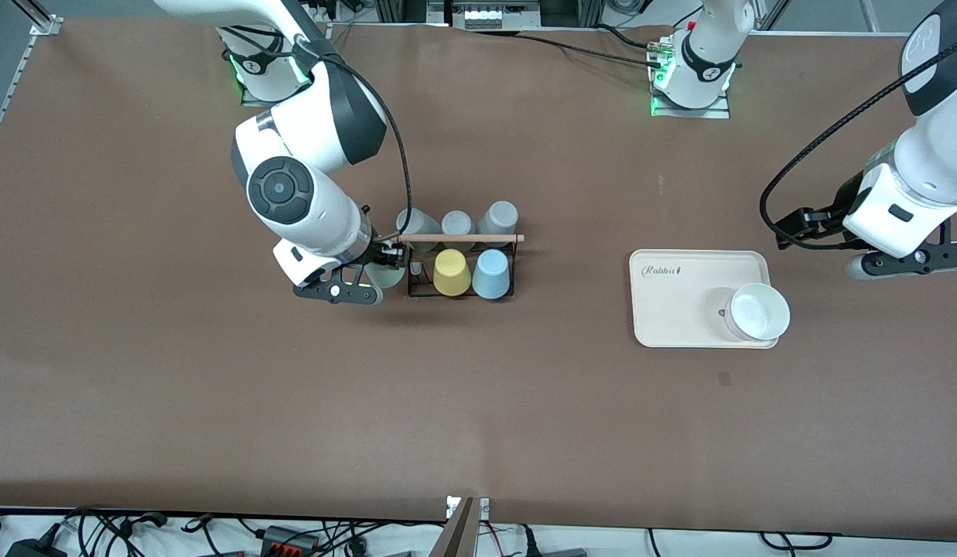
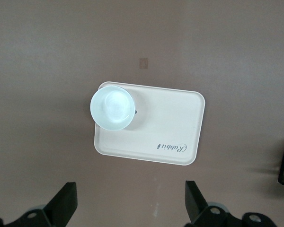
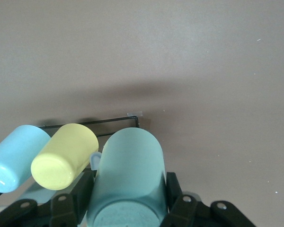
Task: Hang scattered cups on rack with three cups
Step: 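Carry the teal cup with the right gripper to the rack, then lower the teal cup onto the rack beside the yellow cup and release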
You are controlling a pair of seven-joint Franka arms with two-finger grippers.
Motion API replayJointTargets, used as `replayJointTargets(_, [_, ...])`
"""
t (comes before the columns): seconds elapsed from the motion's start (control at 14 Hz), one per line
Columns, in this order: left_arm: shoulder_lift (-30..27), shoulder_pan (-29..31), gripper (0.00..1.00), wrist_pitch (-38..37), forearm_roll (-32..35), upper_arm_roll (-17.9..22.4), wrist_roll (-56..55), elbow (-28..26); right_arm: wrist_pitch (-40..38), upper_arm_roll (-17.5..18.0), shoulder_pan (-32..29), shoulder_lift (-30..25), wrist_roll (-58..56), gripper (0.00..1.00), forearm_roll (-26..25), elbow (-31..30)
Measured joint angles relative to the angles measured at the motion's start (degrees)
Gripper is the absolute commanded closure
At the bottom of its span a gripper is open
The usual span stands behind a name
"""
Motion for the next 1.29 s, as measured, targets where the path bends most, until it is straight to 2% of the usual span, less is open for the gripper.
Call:
replayJointTargets(0.43, [0.0,0.0,0.00,0.0,0.0,0.0,0.0,0.0,3.4,0.0,3.1,2.1,5.3,0.77,0.3,0.1])
replayJointTargets(1.29, [0.0,0.0,0.00,0.0,0.0,0.0,0.0,0.0,6.4,0.0,4.2,7.1,5.5,0.77,0.3,0.2])
